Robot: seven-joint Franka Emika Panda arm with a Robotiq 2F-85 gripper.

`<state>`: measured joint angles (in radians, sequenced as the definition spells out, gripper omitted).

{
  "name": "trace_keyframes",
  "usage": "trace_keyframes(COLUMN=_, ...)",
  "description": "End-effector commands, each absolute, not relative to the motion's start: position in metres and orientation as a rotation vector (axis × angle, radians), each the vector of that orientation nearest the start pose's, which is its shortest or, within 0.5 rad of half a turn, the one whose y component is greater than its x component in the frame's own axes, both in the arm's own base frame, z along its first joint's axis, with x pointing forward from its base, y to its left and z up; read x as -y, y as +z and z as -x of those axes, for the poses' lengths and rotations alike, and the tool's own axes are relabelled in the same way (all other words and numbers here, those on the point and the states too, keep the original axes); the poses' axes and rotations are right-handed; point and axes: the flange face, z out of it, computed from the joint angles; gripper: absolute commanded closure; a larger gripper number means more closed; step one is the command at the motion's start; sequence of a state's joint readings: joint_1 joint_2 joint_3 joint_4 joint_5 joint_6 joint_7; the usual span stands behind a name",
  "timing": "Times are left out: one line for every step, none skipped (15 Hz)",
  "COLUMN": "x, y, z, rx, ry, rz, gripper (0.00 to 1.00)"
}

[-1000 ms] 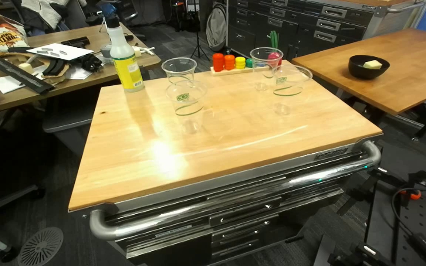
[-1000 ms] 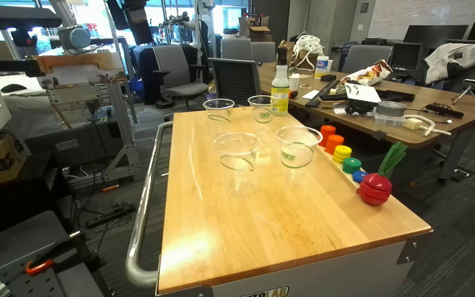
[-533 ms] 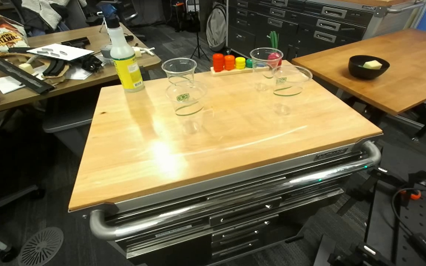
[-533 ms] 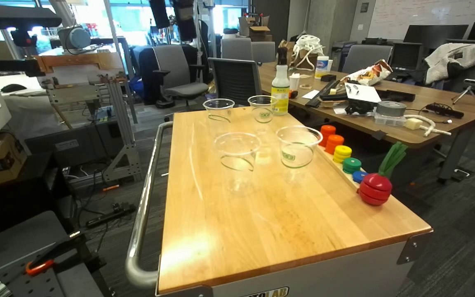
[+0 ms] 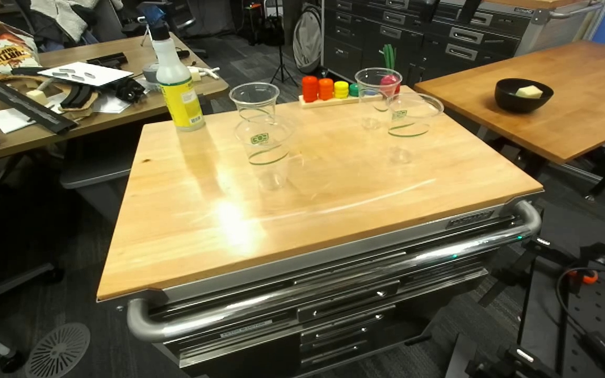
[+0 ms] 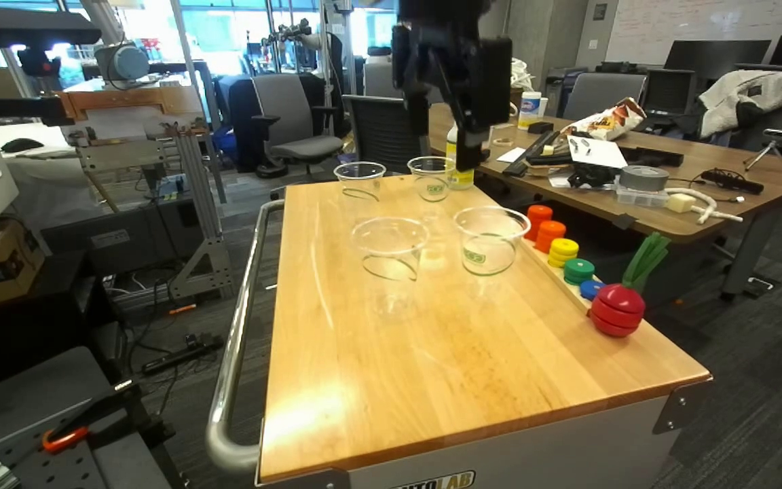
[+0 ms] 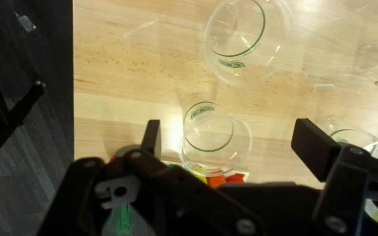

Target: Stack all four cups together

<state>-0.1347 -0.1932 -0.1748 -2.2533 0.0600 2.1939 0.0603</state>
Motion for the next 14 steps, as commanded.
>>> trace_keyframes(x=0.177, y=0.421, z=-0.519, rx=-0.711, ry=-0.146, rz=2.976, gripper=0.00)
trace_keyframes(x=0.184, y=0.411, z=-0.528, rx=-0.746, ry=-0.148, rz=2.970, gripper=0.00)
trace_keyframes(x=0.188, y=0.404, z=-0.537, rx=-0.777, ry=-0.155, rz=2.953, gripper=0.00)
trace_keyframes(x=0.192, y=0.400, z=-0.545, rx=-0.807, ry=-0.165, rz=2.940, gripper=0.00)
trace_keyframes(x=0.196, y=0.396, z=-0.553, rx=-0.835, ry=-0.165, rz=2.932, gripper=0.00)
trace_keyframes(x=0.201, y=0.392, z=-0.559, rx=-0.857, ry=-0.171, rz=2.932, gripper=0.00)
trace_keyframes(x=0.203, y=0.389, z=-0.564, rx=-0.872, ry=-0.165, rz=2.934, gripper=0.00)
trace_keyframes(x=0.206, y=0.383, z=-0.569, rx=-0.883, ry=-0.146, rz=2.942, gripper=0.00)
trace_keyframes(x=0.207, y=0.379, z=-0.572, rx=-0.890, ry=-0.122, rz=2.943, gripper=0.00)
trace_keyframes(x=0.208, y=0.374, z=-0.574, rx=-0.893, ry=-0.102, rz=2.945, gripper=0.00)
trace_keyframes(x=0.208, y=0.368, z=-0.576, rx=-0.895, ry=-0.082, rz=2.948, gripper=0.00)
trace_keyframes(x=0.208, y=0.364, z=-0.576, rx=-0.891, ry=-0.053, rz=2.947, gripper=0.00)
trace_keyframes(x=0.207, y=0.360, z=-0.576, rx=-0.880, ry=-0.030, rz=2.946, gripper=0.02)
trace_keyframes(x=0.206, y=0.357, z=-0.576, rx=-0.872, ry=-0.008, rz=2.945, gripper=0.12)
